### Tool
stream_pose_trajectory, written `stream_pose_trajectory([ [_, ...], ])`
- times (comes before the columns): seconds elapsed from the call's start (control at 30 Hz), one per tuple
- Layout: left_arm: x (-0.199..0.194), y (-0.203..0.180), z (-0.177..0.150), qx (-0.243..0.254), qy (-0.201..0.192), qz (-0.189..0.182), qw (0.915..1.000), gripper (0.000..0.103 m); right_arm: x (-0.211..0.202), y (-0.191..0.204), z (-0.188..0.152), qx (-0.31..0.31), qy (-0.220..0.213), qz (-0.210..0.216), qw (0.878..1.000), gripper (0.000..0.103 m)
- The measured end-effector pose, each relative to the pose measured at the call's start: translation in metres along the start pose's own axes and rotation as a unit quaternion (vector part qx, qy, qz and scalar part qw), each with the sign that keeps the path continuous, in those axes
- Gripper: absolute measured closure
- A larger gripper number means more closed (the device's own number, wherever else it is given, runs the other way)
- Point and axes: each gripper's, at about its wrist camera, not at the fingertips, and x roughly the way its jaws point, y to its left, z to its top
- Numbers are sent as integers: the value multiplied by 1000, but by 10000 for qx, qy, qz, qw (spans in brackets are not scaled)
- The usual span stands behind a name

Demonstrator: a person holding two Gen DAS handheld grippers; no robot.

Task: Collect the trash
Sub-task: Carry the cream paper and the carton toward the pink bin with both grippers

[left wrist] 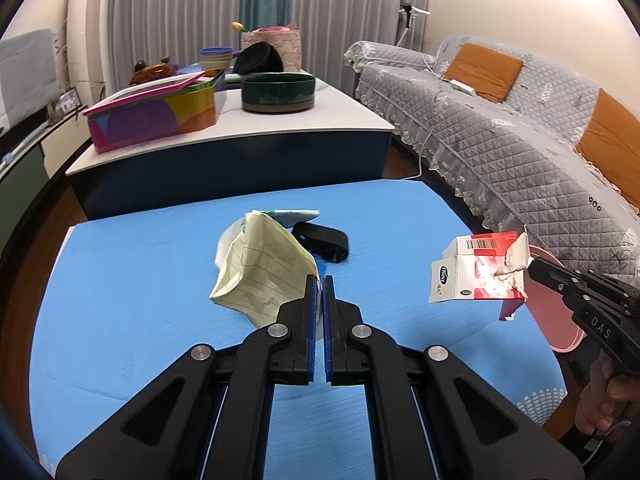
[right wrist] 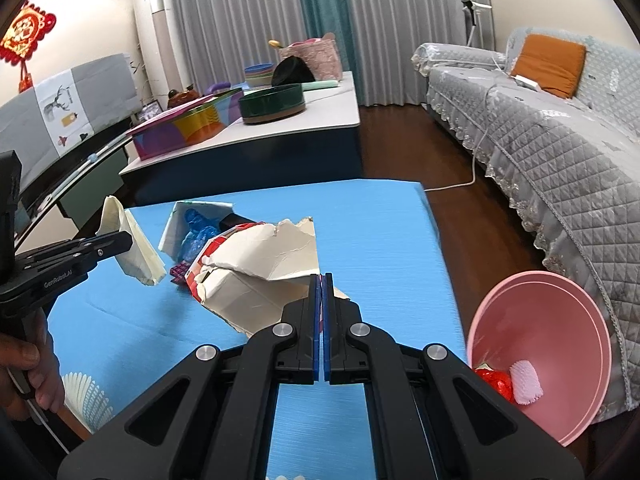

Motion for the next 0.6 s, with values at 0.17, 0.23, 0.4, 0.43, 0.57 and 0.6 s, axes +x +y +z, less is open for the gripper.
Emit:
stream_pose_trajectory([
  [0.17, 0, -11, 4, 68, -47, -84, 9999, 100, -4, -8, 1, 72, -43, -106, 9999, 102],
  [0.23, 0, -16, 5, 108, -69, -120, 9998, 100, -6, -11, 1, 105, -56, -143, 9998, 102],
  [0.4, 1, -29, 7, 195, -105, -210, 9995, 100, -10, -20, 1, 173, -95, -222, 9996, 102],
  [0.43, 2, -31, 7, 207, -108, -225, 9995, 100, -11, -22, 1, 189, -106, -244, 9995, 102],
  [0.57, 3, -41, 9, 245, -120, -294, 9992, 100, -15, -30, 2, 255, -137, -310, 9991, 102],
  [0.6, 4, -44, 9, 265, -128, -318, 9991, 100, -16, -32, 1, 272, -143, -325, 9990, 102],
])
